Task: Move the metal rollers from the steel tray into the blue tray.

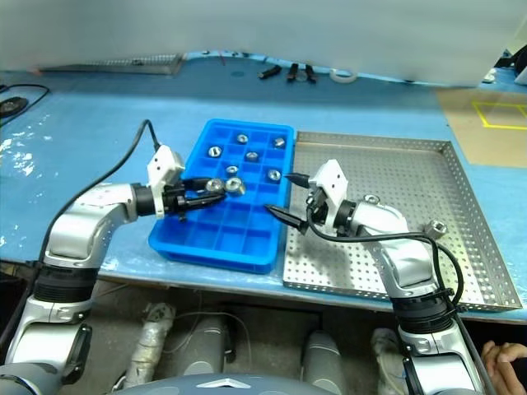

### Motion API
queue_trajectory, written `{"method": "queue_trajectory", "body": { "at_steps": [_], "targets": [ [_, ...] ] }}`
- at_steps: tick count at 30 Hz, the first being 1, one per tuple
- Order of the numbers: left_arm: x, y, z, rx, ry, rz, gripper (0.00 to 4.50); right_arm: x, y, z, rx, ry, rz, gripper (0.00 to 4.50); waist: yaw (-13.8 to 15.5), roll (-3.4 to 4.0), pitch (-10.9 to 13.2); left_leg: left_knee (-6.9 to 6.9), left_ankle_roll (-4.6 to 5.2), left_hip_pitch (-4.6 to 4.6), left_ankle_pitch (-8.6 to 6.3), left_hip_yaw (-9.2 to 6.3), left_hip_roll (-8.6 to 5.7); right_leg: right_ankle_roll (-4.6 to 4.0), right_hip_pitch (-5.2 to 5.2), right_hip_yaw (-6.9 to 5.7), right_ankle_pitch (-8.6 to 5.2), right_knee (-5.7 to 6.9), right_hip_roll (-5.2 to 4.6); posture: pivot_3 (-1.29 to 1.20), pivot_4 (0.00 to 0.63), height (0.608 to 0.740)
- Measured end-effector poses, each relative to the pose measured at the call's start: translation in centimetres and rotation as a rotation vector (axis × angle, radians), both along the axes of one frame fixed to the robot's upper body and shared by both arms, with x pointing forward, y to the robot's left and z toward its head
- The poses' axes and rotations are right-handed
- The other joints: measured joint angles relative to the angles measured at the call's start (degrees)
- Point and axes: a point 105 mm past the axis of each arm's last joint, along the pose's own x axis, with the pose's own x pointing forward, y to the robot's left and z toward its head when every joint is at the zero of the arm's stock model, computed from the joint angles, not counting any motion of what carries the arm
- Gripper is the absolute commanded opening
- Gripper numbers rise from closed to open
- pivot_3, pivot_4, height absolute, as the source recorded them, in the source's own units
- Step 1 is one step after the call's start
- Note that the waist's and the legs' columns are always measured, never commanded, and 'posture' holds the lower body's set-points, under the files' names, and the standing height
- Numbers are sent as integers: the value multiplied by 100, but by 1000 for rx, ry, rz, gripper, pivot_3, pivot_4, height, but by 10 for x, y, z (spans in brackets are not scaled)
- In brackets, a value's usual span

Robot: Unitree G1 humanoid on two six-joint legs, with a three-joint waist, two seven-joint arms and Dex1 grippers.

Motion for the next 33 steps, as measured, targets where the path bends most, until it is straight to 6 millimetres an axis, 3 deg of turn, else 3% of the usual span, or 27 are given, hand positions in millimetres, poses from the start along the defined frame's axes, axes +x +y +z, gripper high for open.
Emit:
{"method": "queue_trajectory", "body": {
  "at_steps": [8, 16, 19, 26, 33],
  "targets": [
    [7, -44, -5, 17, -14, -181, 1756, -6, -3, 1, -14, 8, -10, 4500, -55, 0, 0, -4, -13, -4, 9, -9, 9, 0, -12, 6, 0, 3, 23, -69, 150, 740],
    [2, -68, -5, 29, -28, -307, 1756, -12, -13, -5, -9, 19, -88, 4500, -84, 0, 0, -2, -11, 2, 8, -5, 11, -1, -12, 21, 1, 5, 25, -147, 150, 740],
    [3, -68, -7, 33, -18, -318, 1756, -12, -15, -7, -8, 23, -108, 3926, -141, 0, 0, 0, -13, 5, 9, -4, 12, -1, -11, 22, 1, 13, 25, -163, 150, 740],
    [7, -71, -2, 36, -32, -323, 1756, -17, -13, -5, -2, 10, -106, 1620, -208, 0, 0, 1, -12, 5, 9, -4, 13, -1, -11, 22, 1, 14, 26, -176, 150, 740],
    [7, -72, -3, 36, -28, -326, 1756, -17, -14, -6, 2, 19, -112, 1601, -210, 0, 0, 3, -11, 5, 9, -4, 13, -1, -11, 22, 1, 17, 26, -179, 150, 740]
  ]
}}
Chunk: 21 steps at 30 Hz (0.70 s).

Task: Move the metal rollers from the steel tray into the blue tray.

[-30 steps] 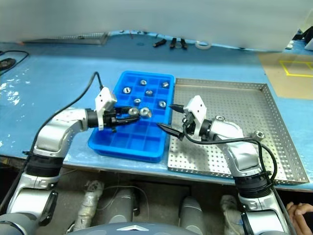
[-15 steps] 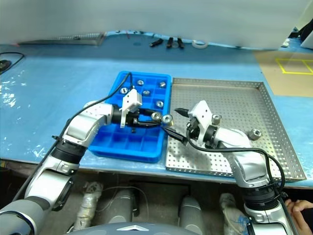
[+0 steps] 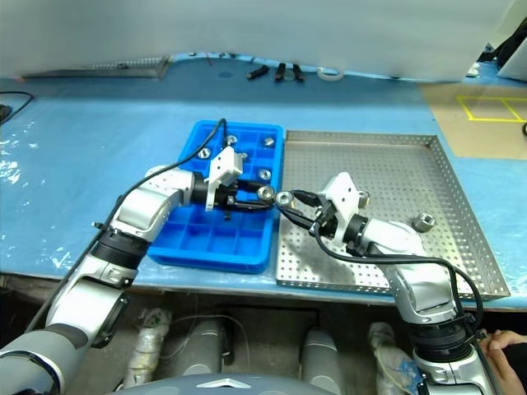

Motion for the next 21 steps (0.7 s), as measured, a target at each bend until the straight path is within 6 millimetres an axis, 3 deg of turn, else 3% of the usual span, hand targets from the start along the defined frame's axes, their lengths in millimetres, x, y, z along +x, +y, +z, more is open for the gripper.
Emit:
{"method": "queue_trajectory", "body": {
  "at_steps": [6, 12, 21],
  "targets": [
    [-1, 2, 0, 7, 1, -5, 1756, -1, 0, -1, -1, 9, -3, 1601, 1, 0, 0, 4, 0, 2, 0, 0, 1, 0, -1, 0, 0, 10, 0, -171, 150, 740],
    [-15, 20, -1, 35, 9, -14, 1756, -11, 13, -6, -17, -6, 59, 1601, -22, 0, 0, 1, -3, 14, 1, 4, 5, -1, -5, 1, -2, 24, 4, -135, 150, 740],
    [-17, 22, 0, 14, 17, 23, 1756, -8, 14, -7, -20, -39, 72, 1601, 3, -1, 1, 5, -13, 34, 7, 4, -1, 0, -4, 14, -3, 58, 2, -122, 150, 740]
  ]
}}
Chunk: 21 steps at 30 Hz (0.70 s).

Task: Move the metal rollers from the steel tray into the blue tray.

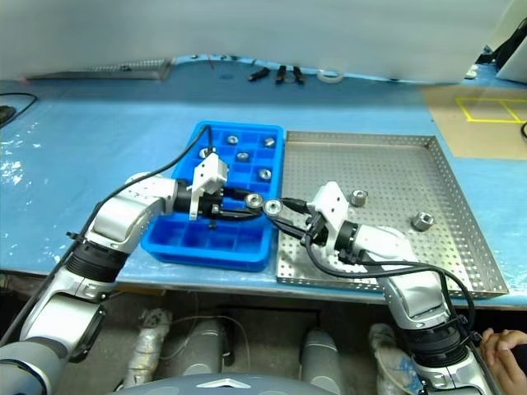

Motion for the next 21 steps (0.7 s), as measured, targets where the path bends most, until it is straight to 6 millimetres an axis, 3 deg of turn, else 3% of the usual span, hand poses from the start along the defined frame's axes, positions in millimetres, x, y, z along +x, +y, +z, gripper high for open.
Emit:
{"method": "queue_trajectory", "body": {
  "at_steps": [21],
  "targets": [
    [3, -3, 8, -28, -10, 21, 1756, 3, -3, 7, -91, -193, -14, 1601, -9, 0, 0, -4, -5, -3, 3, 1, 2, -1, -10, 4, -2, -1, 5, -162, 150, 740]
  ]
}}
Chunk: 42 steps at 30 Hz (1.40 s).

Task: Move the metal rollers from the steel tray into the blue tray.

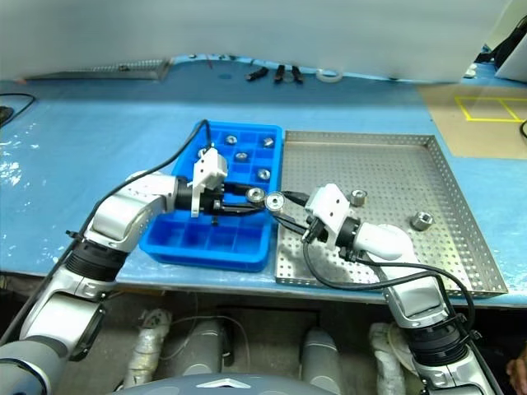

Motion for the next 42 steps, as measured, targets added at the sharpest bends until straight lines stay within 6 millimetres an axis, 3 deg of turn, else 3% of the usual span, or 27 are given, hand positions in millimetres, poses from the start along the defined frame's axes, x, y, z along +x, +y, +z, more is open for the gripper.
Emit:
{"method": "queue_trajectory", "body": {
  "at_steps": [14, 15, 17, 19, 30, 35, 42],
  "targets": [
    [-4, -4, -3, 3, 36, -26, 1756, -2, -8, -9, -55, -23, -24, 1601, -13, 0, 0, 0, 0, 0, 0, 1, 0, 0, 0, 1, 0, -1, 1, -167, 150, 740],
    [-5, 1, -6, 15, 61, -25, 1756, 3, -20, -12, -85, -23, -81, 1601, -19, 0, 0, 1, 1, 2, 0, 3, -1, 0, 1, 4, 0, -1, 1, -167, 150, 740],
    [-4, 17, -11, 27, 112, 10, 1756, 17, -67, -27, -186, 12, -263, 1601, -6, -2, 2, 1, 1, 0, 0, 4, -5, 0, 0, 6, 0, -2, -2, -169, 150, 740],
    [-3, 23, -10, 26, 119, 33, 1756, 20, -83, -31, -221, 10, -326, 1601, -16, -4, 2, -1, 0, 3, 0, 4, 1, 0, -1, 5, 0, -1, 2, -170, 150, 740],
    [-4, 14, -11, 7, 121, 15, 1756, 20, -78, -28, -217, -19, -316, 1601, -144, -4, 2, -2, 1, 6, -1, 6, 0, 0, 0, 8, 0, -2, 3, -171, 150, 740],
    [-4, 17, -11, 16, 121, 22, 1756, 12, -86, -50, -246, 76, -338, 1601, -142, -4, 3, -3, 2, 5, -1, 6, -1, 0, 1, 8, -1, -4, 2, -170, 150, 740],
    [-4, 20, -11, 22, 127, 31, 1756, 8, -68, -62, -186, 150, -306, 1601, -157, -4, 3, -4, 2, 9, -1, 6, 3, -1, 0, 8, -1, -2, 5, -168, 150, 740]
  ]
}}
